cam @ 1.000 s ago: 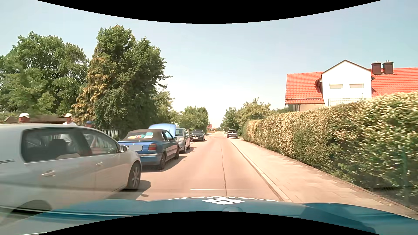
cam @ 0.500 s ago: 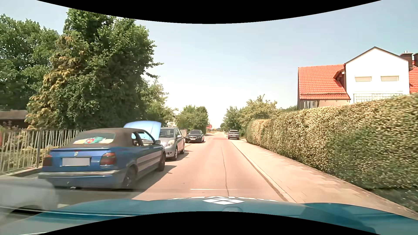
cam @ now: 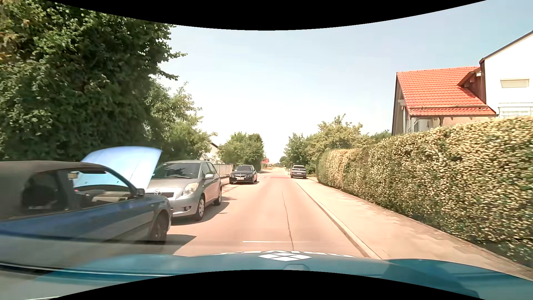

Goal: Follow the waypoints while adhering to traffic rules and regulations

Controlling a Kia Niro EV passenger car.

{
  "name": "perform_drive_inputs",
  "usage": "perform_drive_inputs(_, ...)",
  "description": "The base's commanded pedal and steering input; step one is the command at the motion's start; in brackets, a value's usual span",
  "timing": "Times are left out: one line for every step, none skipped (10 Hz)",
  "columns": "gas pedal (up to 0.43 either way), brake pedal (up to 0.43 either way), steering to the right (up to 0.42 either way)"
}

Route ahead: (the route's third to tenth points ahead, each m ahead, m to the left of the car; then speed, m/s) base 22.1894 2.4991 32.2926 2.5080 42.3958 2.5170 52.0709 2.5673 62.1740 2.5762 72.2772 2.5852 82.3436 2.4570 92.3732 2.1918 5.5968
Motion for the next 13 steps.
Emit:
perform_drive_inputs(0.150,0.000,0.010)
perform_drive_inputs(0.150,0.000,0.010)
perform_drive_inputs(0.150,0.000,0.010)
perform_drive_inputs(0.150,0.000,0.011)
perform_drive_inputs(0.150,0.000,0.012)
perform_drive_inputs(0.150,0.000,0.012)
perform_drive_inputs(0.150,0.000,0.013)
perform_drive_inputs(0.157,0.000,0.013)
perform_drive_inputs(0.157,0.000,0.013)
perform_drive_inputs(0.157,0.000,0.012)
perform_drive_inputs(0.157,0.000,0.011)
perform_drive_inputs(0.157,0.000,0.010)
perform_drive_inputs(0.157,0.000,0.010)
